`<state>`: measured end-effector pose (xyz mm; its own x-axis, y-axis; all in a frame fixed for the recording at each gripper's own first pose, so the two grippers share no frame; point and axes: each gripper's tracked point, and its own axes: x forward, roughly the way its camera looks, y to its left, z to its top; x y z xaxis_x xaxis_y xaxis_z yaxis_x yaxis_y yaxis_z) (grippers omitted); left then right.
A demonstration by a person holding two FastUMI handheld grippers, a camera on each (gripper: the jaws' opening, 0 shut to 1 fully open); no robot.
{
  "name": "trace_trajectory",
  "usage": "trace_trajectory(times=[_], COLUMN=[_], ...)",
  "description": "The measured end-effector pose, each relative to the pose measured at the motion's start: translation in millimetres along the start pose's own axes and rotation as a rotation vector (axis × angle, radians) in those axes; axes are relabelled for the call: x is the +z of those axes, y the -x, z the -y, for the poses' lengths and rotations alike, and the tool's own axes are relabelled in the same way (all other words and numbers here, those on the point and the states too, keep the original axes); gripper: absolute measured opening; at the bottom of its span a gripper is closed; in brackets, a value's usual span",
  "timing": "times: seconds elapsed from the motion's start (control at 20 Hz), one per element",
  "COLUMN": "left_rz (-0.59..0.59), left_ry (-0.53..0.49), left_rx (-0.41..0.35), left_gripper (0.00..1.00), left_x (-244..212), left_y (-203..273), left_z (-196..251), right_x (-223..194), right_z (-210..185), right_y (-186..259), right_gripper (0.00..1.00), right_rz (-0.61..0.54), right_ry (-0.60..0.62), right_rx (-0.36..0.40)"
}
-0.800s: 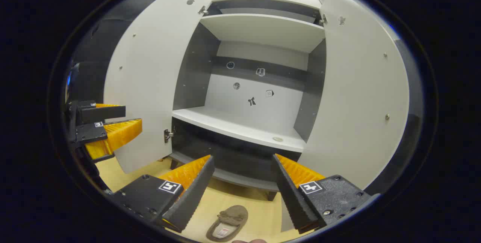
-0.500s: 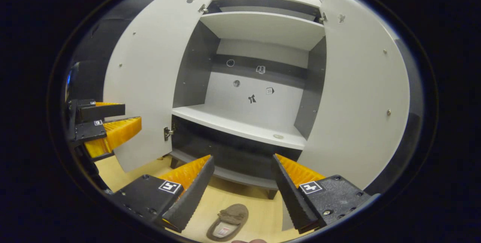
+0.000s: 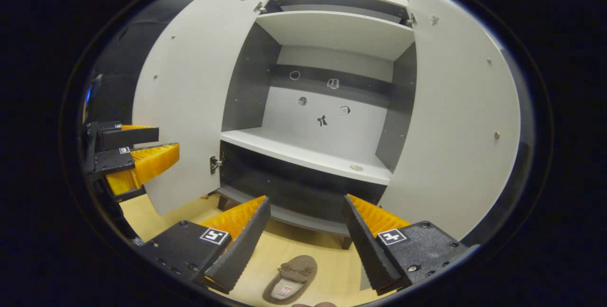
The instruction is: Grab one shoe with the right hand and put it into the shoe cabinet, grab the other shoe with the left hand and put it into the shoe cabinet; then close the right door with the right hand and the left door with the left hand.
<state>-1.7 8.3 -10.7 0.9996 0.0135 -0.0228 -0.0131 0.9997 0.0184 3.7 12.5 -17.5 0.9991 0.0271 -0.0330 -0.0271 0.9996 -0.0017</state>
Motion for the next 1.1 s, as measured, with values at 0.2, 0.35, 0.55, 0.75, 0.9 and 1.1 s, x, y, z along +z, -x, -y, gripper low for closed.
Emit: trace_trajectory(times=[0.2, 0.35, 0.55, 0.75, 0.9, 1.1], left_rz=[-0.021, -0.048, -0.080, -0.114, -0.120, -0.135], left_ry=[-0.017, -0.033, -0.066, -0.076, -0.080, -0.071], left_rx=[0.010, 0.016, 0.031, 0.043, 0.050, 0.056], left_gripper=[0.96, 0.96, 0.96, 0.96, 0.96, 0.96], left_x=[-6.3, -13.9, -22.8, -31.6, -33.7, -38.5], left_y=[2.0, 3.7, 6.5, 7.4, 7.7, 6.8], left_z=[-3.9, -5.8, -9.8, -11.1, -11.7, -12.9], right_x=[-12.8, -31.4, -63.8, -109.6, -158.4, -217.9], right_z=[-6.2, -10.2, -17.2, -21.9, -31.1, -46.2], right_y=[-4.6, -10.5, -19.6, -27.3, -26.3, -13.0], right_gripper=[0.99, 0.99, 0.99, 0.99, 0.99, 1.00], right_rz=[-0.018, -0.051, -0.108, -0.193, -0.307, -0.453], right_ry=[0.006, 0.006, 0.011, 0.029, 0.023, 0.035], right_rx=[0.021, 0.040, 0.076, 0.106, 0.152, 0.230])
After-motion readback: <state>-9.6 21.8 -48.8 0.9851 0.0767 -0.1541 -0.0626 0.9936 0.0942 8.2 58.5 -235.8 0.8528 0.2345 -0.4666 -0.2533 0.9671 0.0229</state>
